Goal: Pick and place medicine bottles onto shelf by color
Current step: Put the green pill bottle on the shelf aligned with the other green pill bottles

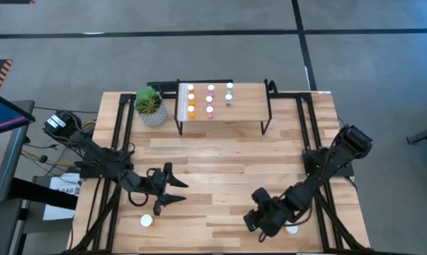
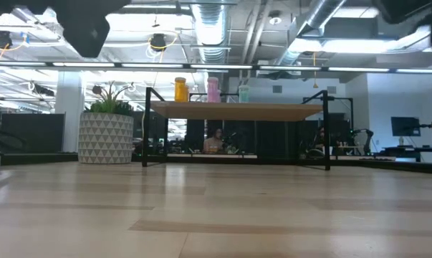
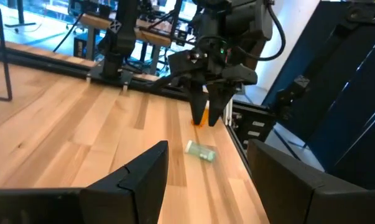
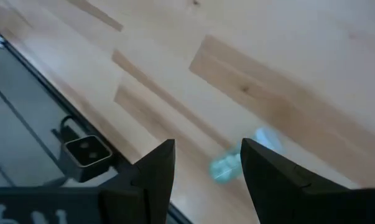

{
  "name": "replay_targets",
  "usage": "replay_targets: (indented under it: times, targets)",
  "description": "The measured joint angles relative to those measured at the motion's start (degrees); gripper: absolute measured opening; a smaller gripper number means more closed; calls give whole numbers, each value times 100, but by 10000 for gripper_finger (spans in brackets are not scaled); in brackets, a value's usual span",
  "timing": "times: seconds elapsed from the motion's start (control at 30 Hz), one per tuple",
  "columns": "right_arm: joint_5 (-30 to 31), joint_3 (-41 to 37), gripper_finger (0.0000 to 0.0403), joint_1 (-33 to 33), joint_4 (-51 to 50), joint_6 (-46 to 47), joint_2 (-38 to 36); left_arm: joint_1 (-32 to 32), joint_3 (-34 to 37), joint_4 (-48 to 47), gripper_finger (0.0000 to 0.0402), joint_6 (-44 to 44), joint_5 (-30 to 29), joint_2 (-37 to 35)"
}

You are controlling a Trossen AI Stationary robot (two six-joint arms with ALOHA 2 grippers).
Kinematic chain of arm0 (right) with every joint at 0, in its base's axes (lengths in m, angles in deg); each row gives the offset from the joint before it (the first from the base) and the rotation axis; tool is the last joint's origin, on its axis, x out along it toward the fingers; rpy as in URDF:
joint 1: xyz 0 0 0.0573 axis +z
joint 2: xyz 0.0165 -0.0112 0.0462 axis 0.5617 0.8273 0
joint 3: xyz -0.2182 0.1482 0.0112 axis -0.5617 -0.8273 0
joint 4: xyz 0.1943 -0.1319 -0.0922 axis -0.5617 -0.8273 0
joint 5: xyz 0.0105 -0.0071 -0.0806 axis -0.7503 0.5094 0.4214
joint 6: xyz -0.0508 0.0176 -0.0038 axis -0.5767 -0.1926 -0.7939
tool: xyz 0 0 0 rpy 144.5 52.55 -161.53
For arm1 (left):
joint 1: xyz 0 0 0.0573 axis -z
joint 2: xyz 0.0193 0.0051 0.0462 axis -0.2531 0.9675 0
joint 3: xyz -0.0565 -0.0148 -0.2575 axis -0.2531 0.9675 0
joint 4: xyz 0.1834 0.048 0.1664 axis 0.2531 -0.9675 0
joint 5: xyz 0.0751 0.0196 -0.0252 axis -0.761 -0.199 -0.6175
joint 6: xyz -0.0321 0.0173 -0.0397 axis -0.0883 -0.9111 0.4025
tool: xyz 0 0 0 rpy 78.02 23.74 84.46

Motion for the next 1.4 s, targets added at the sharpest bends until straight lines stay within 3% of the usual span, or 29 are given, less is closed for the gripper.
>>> replay_targets:
  times: [0.17, 0.3, 1.03, 1.4]
  targets:
    - [182, 5, 205, 211, -4, 590, 215, 2, -76, -4, 208, -98, 24, 0]
    - [-120, 74, 205, 242, 57, 880, 547, 2, -76, -9, 208, -103, 30, 0]
    - [-771, 331, 205, -8, -180, 1205, 1173, 2, -77, -61, 208, -208, 3, 0]
    - [-1095, 542, 200, -44, -367, 827, 1454, -7, -78, -110, 208, -208, -13, -2]
